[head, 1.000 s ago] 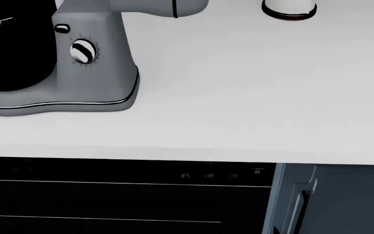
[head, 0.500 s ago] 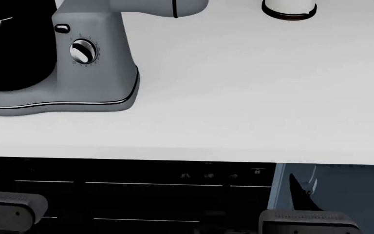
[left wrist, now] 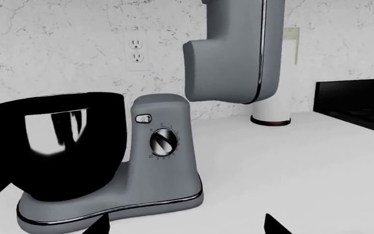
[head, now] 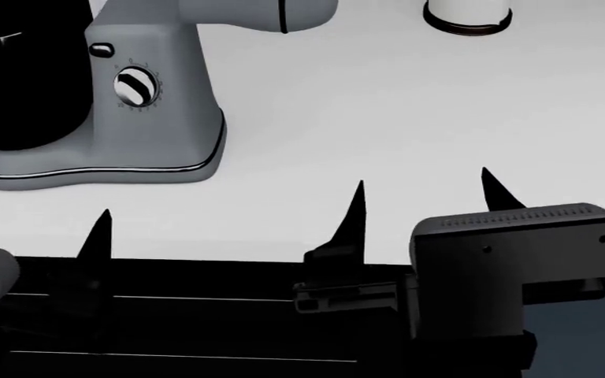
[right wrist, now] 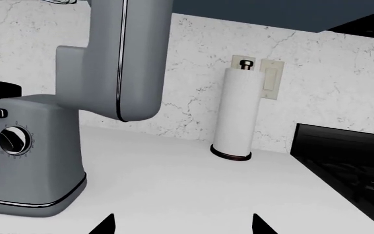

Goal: Close the stand mixer head.

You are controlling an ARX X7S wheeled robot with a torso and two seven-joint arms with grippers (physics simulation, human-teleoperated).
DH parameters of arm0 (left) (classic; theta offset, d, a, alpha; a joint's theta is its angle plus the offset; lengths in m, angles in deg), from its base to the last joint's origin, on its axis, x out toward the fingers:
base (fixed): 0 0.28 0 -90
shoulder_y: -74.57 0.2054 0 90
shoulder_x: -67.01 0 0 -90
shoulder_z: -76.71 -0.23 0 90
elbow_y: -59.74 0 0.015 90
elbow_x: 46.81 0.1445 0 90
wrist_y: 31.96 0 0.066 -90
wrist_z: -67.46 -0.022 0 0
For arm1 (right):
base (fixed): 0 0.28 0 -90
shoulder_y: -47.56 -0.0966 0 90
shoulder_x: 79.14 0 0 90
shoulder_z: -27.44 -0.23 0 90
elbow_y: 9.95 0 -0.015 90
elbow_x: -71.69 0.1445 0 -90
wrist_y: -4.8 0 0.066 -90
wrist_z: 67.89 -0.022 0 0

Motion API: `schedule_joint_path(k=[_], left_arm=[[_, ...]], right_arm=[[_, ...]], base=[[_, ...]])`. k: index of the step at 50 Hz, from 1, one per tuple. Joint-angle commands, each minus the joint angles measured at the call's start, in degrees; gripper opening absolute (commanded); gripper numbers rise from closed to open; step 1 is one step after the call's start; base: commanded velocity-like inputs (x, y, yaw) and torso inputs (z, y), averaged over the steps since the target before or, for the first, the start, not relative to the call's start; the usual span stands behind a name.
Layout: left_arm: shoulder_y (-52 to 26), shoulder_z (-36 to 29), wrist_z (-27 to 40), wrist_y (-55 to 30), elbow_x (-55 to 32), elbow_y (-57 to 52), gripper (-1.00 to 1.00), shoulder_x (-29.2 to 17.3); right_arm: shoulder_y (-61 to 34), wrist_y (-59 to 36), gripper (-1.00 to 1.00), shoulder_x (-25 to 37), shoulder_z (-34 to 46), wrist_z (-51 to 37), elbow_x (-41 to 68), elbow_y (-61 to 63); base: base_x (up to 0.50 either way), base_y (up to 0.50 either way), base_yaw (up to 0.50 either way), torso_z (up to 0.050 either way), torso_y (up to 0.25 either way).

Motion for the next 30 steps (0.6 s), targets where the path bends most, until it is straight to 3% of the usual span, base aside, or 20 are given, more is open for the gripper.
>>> schedule_joint_path(k=[1,20,25,27,30], left_arm=[[3.3,0.4,-1.9,7.4,1.6,0.5,1.0,-3.0],[4.6,7.5,-1.8,7.8,-1.8,1.0,1.0,-4.1],[4.7,7.5,-1.6,8.0,-1.6,1.2,1.0,-4.5],[4.9,7.7,-1.5,8.1,-1.7,1.2,1.0,-4.5],[5.0,7.7,-1.1,7.9,-2.0,1.5,1.0,-4.3]], right_arm=[[-2.0,-4.4,1.0,-0.2,-1.0,0.3,0.0,1.7],[-2.5,-5.8,1.0,0.2,-3.4,0.7,1.3,2.6],[-2.5,-6.5,1.0,-3.1,-8.1,3.3,4.4,3.1],[-2.8,-6.8,1.0,-0.5,-4.8,1.3,2.7,3.2],[-3.0,-7.6,1.0,-1.7,-7.2,2.2,4.0,3.9]], base=[[0.0,0.0,0.0,0.05,0.0],[0.0,0.0,0.0,0.05,0.0],[0.0,0.0,0.0,0.05,0.0],[0.0,0.0,0.0,0.05,0.0],[0.0,0.0,0.0,0.05,0.0]])
